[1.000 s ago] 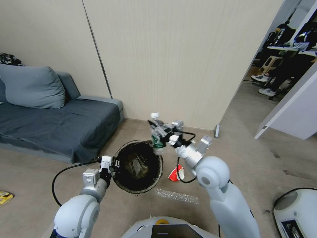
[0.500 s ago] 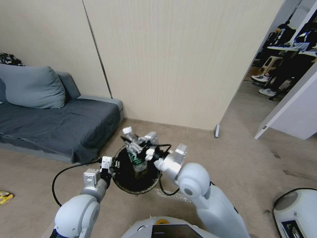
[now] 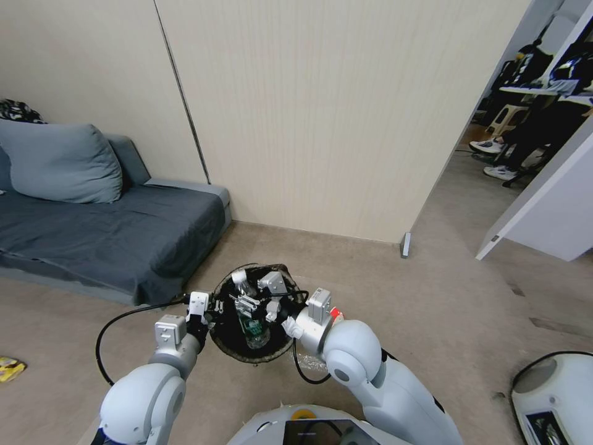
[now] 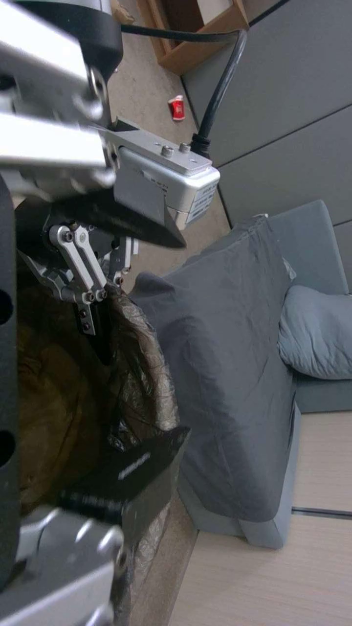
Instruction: Pick up the trash bin, then pick up the garbage from the floor and place it into the trash bin.
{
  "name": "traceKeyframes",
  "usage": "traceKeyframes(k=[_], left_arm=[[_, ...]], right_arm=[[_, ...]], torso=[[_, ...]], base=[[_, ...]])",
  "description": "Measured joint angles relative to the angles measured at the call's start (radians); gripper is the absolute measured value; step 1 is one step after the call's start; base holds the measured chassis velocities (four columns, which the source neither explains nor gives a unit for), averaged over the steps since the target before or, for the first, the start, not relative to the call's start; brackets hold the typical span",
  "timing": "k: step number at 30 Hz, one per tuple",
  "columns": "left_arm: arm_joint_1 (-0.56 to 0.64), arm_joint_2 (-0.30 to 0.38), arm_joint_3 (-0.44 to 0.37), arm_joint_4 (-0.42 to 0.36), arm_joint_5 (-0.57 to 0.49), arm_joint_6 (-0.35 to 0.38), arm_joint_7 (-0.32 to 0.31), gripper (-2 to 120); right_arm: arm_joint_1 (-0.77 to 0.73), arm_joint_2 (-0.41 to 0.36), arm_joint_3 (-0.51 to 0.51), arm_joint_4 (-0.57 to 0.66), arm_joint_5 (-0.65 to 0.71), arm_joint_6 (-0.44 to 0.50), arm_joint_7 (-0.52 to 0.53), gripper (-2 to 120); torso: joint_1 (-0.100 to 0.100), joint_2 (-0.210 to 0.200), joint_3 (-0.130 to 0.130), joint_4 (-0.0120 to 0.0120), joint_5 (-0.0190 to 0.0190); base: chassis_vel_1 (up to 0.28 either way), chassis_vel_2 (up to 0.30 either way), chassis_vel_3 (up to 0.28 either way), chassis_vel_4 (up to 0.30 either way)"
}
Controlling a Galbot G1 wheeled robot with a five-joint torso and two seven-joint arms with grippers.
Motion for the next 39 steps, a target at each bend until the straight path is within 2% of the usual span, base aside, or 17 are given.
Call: traceKeyframes(k=[1,3,5,7,14,17,18,21,23,25,30,33,39], left_arm=[[0.000,0.000,0.000,0.000,0.000,0.000,0.000,1],[-0.004,0.001,0.000,0.000,-0.002,0.001,0.000,1],[-0.006,0.001,0.000,0.000,-0.002,0.002,0.000,1],[-0.007,0.002,0.000,0.000,-0.003,0.002,0.001,1],[-0.013,0.003,0.001,0.004,-0.003,0.002,0.002,1],[-0.016,0.000,0.001,0.006,-0.003,0.003,0.002,1],[-0.016,0.000,0.001,0.006,-0.003,0.003,0.002,1],[-0.017,-0.001,0.000,0.006,-0.003,0.003,0.002,1],[-0.017,-0.002,-0.001,0.006,-0.003,0.003,0.003,1],[-0.019,-0.001,-0.002,0.007,-0.003,0.003,0.003,1],[-0.021,0.000,-0.005,0.009,-0.004,0.003,0.004,1],[-0.019,0.003,-0.011,0.002,-0.006,0.002,0.004,1],[-0.010,0.000,-0.022,-0.009,-0.008,0.001,0.005,1]], right_arm=[[0.000,0.000,0.000,0.000,0.000,0.000,0.000,81],[-0.002,-0.002,0.007,0.010,0.000,0.001,0.001,92],[-0.006,-0.005,0.017,0.019,0.000,0.002,0.001,99],[-0.008,-0.007,0.024,0.025,0.000,0.003,0.001,100],[-0.015,-0.015,0.091,0.074,0.022,0.006,0.002,100],[-0.020,-0.026,0.178,0.123,0.049,0.006,0.004,100],[-0.020,-0.026,0.178,0.123,0.049,0.006,0.004,100],[-0.025,-0.036,0.283,0.165,0.069,0.006,0.004,100],[-0.027,-0.041,0.311,0.172,0.074,0.006,0.004,100],[-0.042,-0.067,0.411,0.190,0.082,0.029,0.011,100],[-0.073,-0.086,0.469,0.188,0.064,0.069,0.057,100],[-0.148,-0.056,0.517,0.144,-0.025,0.130,0.099,100],[-0.210,0.003,0.560,0.062,-0.068,0.198,0.186,100]], torso=[[0.000,0.000,0.000,0.0000,0.0000],[0.000,0.000,0.000,0.0000,0.0000],[0.000,0.000,0.000,-0.0001,0.0000],[0.000,0.000,0.000,0.0000,0.0000],[0.000,0.000,0.000,0.0000,0.0001],[0.000,0.000,0.000,-0.0001,0.0001],[0.000,0.000,0.000,-0.0001,0.0001],[0.000,0.000,0.000,0.0000,0.0002],[0.000,0.000,0.000,-0.0002,0.0001],[0.000,0.000,0.000,-0.0001,0.0002],[0.000,0.000,0.000,-0.0001,0.0002],[0.000,0.000,0.000,-0.0001,0.0001],[0.000,0.000,0.000,-0.0003,0.0001]], base=[[0.000,0.000,0.000,0.000],[0.000,0.000,0.000,0.000],[0.000,0.000,0.000,0.000],[0.000,0.000,0.000,0.000],[0.000,0.000,0.000,0.000],[0.000,0.000,0.000,0.000],[0.000,0.000,0.000,0.000],[0.000,0.000,0.000,0.000],[0.000,0.000,0.000,0.000],[0.000,0.000,0.000,0.000],[0.000,0.000,0.000,0.000],[0.000,0.000,0.000,0.000],[0.000,0.000,0.000,0.000]])
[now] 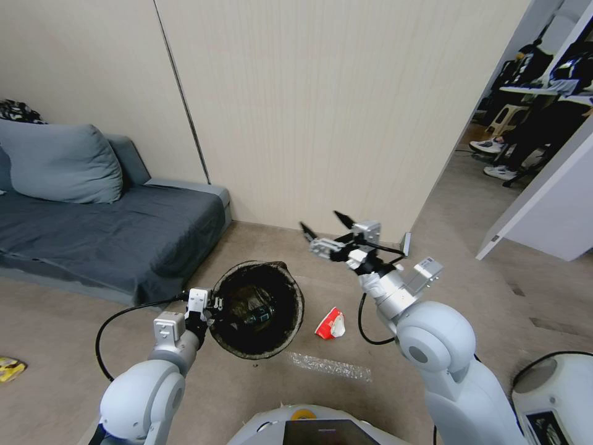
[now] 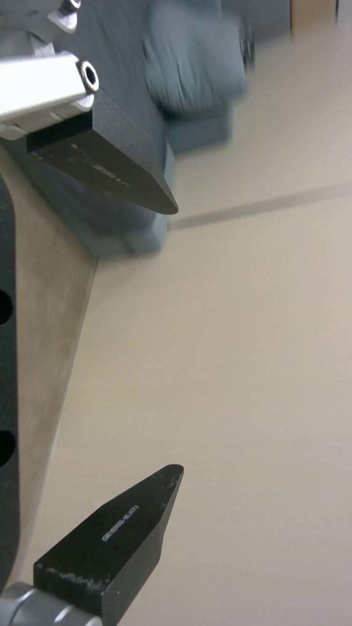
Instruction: Pick up the trash bin, then pick up the garbage from the floor and place it into the trash bin.
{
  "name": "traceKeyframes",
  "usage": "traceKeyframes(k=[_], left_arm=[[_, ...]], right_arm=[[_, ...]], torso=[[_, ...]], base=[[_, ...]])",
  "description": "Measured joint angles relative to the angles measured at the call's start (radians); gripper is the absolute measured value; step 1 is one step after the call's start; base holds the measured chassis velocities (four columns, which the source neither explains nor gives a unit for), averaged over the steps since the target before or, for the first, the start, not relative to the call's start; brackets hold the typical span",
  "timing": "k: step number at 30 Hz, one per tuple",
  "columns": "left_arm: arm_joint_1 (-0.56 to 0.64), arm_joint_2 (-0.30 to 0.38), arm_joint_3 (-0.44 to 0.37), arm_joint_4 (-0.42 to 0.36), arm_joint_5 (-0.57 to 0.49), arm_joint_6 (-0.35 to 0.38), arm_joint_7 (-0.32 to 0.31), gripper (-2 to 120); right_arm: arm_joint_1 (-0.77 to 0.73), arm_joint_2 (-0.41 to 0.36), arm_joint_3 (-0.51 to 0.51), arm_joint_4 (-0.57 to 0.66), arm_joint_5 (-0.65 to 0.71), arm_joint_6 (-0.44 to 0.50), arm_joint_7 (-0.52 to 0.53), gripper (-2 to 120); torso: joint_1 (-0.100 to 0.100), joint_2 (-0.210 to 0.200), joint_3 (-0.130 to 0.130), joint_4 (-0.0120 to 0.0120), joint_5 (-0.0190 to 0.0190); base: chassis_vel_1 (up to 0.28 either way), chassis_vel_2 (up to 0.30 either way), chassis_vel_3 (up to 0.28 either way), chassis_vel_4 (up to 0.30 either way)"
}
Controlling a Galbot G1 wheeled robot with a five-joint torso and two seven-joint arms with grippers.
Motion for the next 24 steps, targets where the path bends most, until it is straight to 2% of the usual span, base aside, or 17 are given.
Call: traceKeyframes(k=[2,10,15,24], left_arm=[[0.005,-0.004,-0.004,-0.004,0.000,-0.001,0.000,1],[0.020,-0.012,-0.013,-0.020,0.000,-0.002,0.001,1],[0.018,-0.011,-0.014,-0.020,-0.002,-0.003,0.001,1],[0.015,-0.007,-0.014,-0.021,-0.007,-0.004,0.001,1]], right_arm=[[-0.008,0.021,0.002,-0.043,-0.001,0.016,0.048,100],[-0.028,0.063,0.006,-0.198,-0.026,0.045,0.066,100],[-0.052,0.085,0.000,-0.306,0.030,0.015,0.078,100],[-0.062,0.105,-0.002,-0.445,0.052,0.009,0.092,100]], torso=[[0.000,0.000,0.000,0.0003,0.0000],[0.000,0.000,0.000,0.0004,-0.0002],[0.000,0.000,0.000,0.0002,-0.0001],[0.000,0.000,0.000,0.0001,-0.0002]], base=[[0.000,0.000,0.000,0.000],[0.000,0.000,0.000,0.000],[0.000,0.000,0.000,0.000],[0.000,0.000,0.000,0.000]])
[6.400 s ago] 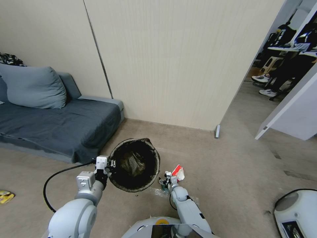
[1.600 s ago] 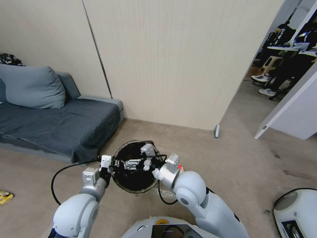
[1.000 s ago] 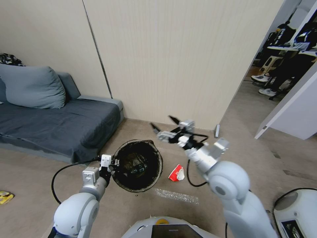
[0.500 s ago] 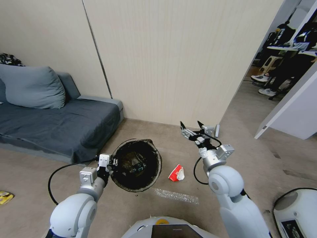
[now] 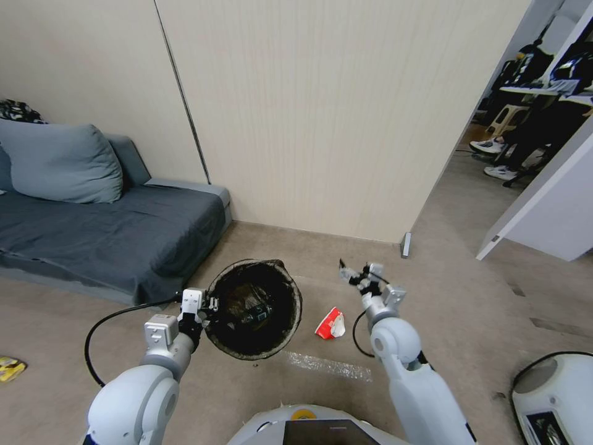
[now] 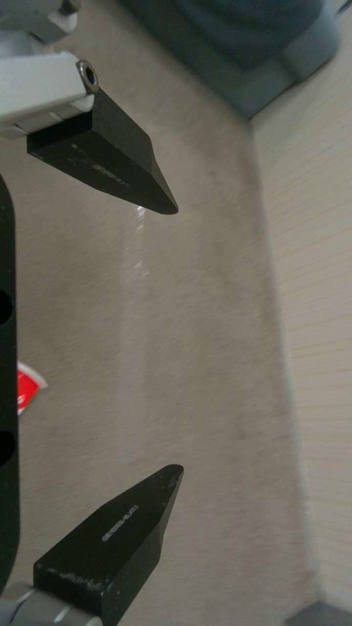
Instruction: Pick up the trash bin, then pick up the garbage from the floor and place it into the trash bin.
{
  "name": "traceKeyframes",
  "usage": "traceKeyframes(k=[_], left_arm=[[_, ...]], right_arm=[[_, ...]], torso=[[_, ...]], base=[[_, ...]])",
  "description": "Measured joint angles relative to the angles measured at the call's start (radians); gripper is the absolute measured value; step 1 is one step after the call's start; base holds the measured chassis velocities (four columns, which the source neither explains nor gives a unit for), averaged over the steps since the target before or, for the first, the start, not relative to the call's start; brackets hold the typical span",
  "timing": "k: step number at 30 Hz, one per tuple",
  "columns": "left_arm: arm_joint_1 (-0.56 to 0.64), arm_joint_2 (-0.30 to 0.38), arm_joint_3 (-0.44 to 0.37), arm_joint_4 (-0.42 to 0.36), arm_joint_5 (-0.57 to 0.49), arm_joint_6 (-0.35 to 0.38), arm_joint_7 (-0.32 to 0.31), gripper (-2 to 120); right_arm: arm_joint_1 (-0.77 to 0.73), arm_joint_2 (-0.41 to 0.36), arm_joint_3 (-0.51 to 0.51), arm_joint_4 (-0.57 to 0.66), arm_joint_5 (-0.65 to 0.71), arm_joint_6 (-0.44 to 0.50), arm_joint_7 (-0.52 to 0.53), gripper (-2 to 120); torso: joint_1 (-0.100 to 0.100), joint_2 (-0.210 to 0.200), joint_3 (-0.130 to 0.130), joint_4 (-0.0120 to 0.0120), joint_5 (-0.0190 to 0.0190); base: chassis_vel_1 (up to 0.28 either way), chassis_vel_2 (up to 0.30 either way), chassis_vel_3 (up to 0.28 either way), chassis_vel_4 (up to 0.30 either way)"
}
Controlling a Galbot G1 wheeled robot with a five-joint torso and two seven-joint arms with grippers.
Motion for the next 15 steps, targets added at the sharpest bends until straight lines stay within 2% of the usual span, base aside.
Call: traceKeyframes(k=[15], left_arm=[[-0.002,-0.004,0.004,0.000,-0.001,0.000,0.000,1]], right_arm=[[0.015,0.035,-0.014,-0.221,-0.019,0.023,0.026,100]], torso=[[0.000,0.000,0.000,0.0001,0.0000]], base=[[0.000,0.000,0.000,0.000]])
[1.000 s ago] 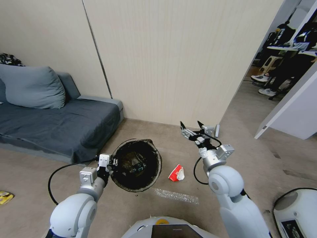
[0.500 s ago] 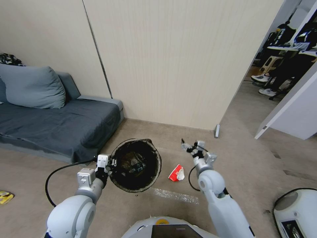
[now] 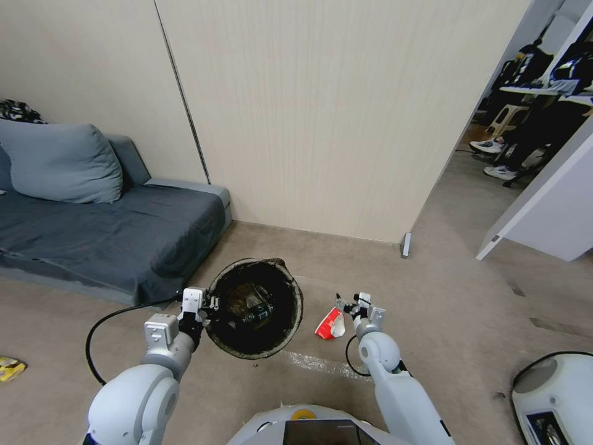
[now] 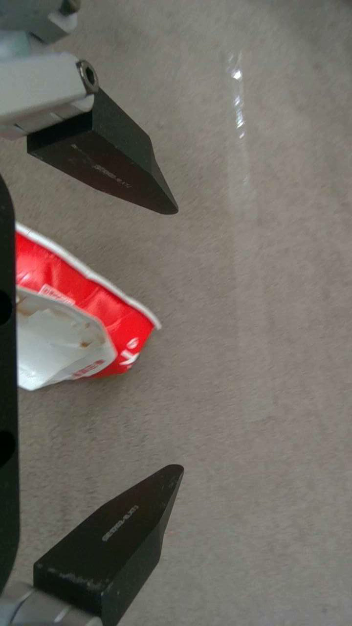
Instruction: Pick up the trash bin, then pick up the garbage from the floor and place it into the trash bin.
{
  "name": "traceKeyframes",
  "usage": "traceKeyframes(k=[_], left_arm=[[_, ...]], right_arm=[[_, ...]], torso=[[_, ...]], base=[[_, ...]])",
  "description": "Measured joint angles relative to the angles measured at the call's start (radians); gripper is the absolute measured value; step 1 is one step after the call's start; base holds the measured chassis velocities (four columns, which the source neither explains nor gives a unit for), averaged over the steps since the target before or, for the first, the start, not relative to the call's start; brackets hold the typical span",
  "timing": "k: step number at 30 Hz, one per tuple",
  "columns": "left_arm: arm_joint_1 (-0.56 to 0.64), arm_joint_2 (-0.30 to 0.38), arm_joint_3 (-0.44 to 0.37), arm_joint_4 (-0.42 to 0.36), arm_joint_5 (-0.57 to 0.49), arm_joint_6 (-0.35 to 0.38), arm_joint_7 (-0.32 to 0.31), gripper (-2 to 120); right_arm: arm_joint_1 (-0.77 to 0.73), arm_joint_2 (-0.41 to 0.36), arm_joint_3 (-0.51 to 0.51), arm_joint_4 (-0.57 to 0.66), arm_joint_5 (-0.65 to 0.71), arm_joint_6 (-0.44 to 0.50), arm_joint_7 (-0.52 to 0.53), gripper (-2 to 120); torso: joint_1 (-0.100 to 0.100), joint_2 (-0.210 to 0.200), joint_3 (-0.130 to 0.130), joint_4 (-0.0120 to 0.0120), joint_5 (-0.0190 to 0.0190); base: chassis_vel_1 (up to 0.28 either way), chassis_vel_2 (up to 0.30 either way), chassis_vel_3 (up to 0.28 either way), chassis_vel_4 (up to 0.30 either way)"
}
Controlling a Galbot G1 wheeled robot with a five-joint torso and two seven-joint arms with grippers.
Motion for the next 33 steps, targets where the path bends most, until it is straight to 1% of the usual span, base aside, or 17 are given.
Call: traceKeyframes(k=[2,4,6,12,15,18,23,27,33], left_arm=[[0.000,-0.001,0.002,0.000,0.001,0.000,0.000,1],[0.001,-0.001,0.002,0.000,0.001,0.000,0.000,1],[0.003,-0.001,0.003,0.000,0.002,0.000,0.000,1],[0.008,-0.001,0.004,0.000,0.005,0.000,0.000,1],[0.010,-0.002,0.007,0.000,0.008,0.000,0.000,1],[0.012,-0.003,0.009,0.000,0.010,0.000,0.000,1],[0.018,-0.008,0.013,0.000,0.015,0.000,0.000,1],[0.019,-0.010,0.015,0.000,0.017,0.000,0.000,1],[0.022,-0.013,0.017,0.000,0.022,0.000,0.000,1]], right_arm=[[0.001,0.008,-0.006,-0.046,-0.014,0.014,0.001,100],[0.003,0.010,-0.008,-0.056,-0.017,0.017,0.001,100],[0.017,0.024,-0.011,-0.123,-0.033,0.037,0.007,100],[0.032,0.033,-0.012,-0.189,-0.033,0.056,0.001,100],[0.050,0.049,-0.016,-0.243,-0.038,0.073,-0.020,100],[0.058,0.056,-0.017,-0.263,-0.048,0.083,-0.031,100],[0.094,0.081,-0.019,-0.323,-0.104,0.113,-0.058,100],[0.111,0.088,-0.020,-0.346,-0.111,0.114,-0.059,100],[0.144,0.104,-0.021,-0.413,-0.111,0.116,-0.056,100]], torso=[[0.000,0.000,0.000,0.0000,0.0000],[0.000,0.000,0.000,0.0000,0.0000],[0.000,0.000,0.000,0.0000,-0.0001],[0.000,0.000,0.000,0.0000,-0.0002],[0.000,0.000,0.000,-0.0001,0.0000],[0.000,0.000,0.000,0.0000,0.0000],[0.000,0.000,0.000,0.0001,0.0000],[0.000,0.000,0.000,0.0000,0.0000],[0.000,0.000,0.000,0.0001,0.0000]], base=[[0.000,0.000,0.000,0.000],[0.000,0.000,0.000,0.000],[0.000,0.000,0.000,0.000],[0.000,0.000,0.000,0.000],[0.000,0.000,0.000,0.000],[0.000,0.000,0.000,0.000],[0.000,0.000,0.000,0.000],[0.000,0.000,0.000,0.000],[0.000,0.000,0.000,0.000]])
